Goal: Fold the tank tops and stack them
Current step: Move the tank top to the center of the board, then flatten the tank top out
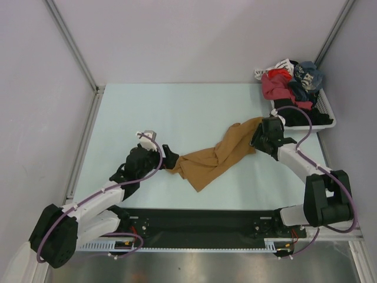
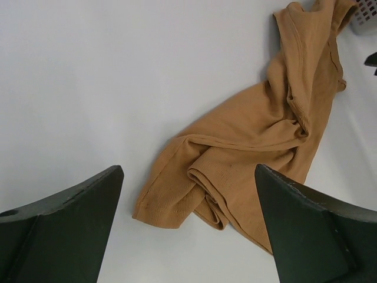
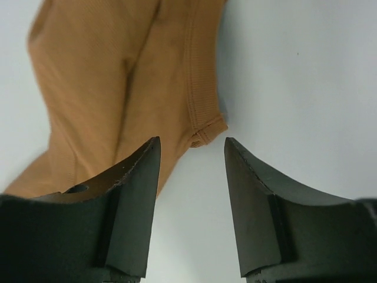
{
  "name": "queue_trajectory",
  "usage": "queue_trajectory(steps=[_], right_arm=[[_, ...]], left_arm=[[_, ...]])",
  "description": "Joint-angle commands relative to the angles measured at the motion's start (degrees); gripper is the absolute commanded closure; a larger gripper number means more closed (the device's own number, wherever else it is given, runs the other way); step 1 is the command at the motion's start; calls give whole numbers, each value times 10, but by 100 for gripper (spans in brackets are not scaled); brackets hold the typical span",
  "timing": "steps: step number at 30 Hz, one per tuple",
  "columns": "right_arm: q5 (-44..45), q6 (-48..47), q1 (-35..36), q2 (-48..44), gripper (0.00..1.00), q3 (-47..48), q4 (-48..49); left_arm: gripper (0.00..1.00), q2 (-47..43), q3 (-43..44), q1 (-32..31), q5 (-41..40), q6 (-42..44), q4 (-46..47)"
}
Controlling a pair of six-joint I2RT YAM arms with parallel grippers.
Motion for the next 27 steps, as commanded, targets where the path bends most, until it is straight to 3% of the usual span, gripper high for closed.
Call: queue_trajectory(steps=[1,8,13,14,16,17,18,23,27], right_arm=[[24,-1,5,27,48,-8,44],[6,9,5,78,48,-27,84],[8,9,6,105,53,-18,86],[9,9,5,106,65,-18,84],[11,9,5,102,80,-20,86],[14,10,6,99,93,-22,85],[17,10,5,91,99,-24,84],[43,20,4,49,100,-46,91],[48,24,5,8,100,-73,109]], left_arm=[[0,5,29,-12,-1,14,14],[1,-19,55,-101,-106,41,-46],[0,-27,84,-130,-118,-20,-125],[0,-28,88,-149,-126,-33,-144],[0,-40,95,-170,-142,-75,-199],[0,-45,93,-192,-148,-92,-214],[0,-50,87,-205,-150,-128,-224],[0,-49,82,-304,-192,-234,-282],[1,8,113,-368,-234,-258,-304]])
